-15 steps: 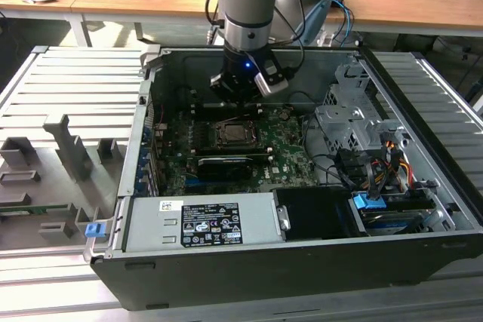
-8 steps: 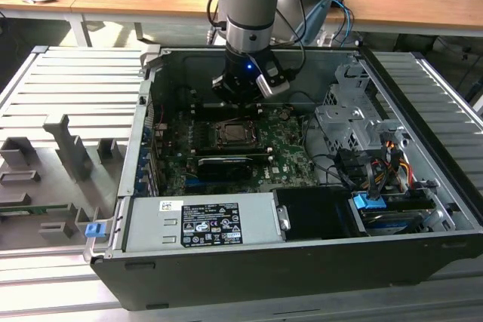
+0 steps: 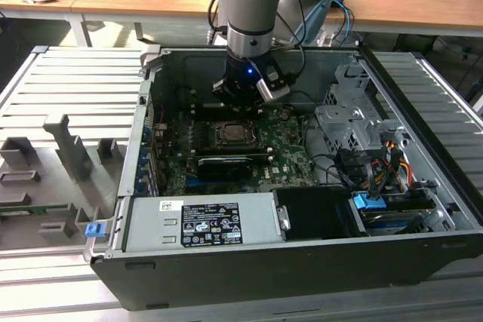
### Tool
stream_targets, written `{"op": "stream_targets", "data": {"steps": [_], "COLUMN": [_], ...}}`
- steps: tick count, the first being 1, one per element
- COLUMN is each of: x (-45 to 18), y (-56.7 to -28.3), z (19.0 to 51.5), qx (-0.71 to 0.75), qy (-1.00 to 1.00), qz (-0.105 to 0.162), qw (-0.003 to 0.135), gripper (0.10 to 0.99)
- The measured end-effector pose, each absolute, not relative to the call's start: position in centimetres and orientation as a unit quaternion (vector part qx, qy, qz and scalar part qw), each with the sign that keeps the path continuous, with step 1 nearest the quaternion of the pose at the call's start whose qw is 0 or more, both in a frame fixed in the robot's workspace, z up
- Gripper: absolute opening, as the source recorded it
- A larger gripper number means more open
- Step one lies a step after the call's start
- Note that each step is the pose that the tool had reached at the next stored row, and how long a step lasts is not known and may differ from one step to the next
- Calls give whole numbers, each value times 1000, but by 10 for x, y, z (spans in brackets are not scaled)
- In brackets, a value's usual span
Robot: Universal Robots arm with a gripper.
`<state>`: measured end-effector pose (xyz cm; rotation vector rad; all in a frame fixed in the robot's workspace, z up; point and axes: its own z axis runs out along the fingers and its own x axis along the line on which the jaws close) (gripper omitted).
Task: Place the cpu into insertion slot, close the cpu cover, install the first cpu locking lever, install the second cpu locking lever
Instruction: 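Install the first cpu locking lever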
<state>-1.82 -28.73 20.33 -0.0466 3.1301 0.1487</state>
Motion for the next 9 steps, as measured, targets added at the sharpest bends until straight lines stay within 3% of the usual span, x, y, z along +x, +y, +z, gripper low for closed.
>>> {"op": "stream_targets", "data": {"steps": [9], "x": [-18], "y": [-287], "z": [206], "qx": [-15], "qy": [999], "qz": [45], "qw": [4], "gripper": [106]}}
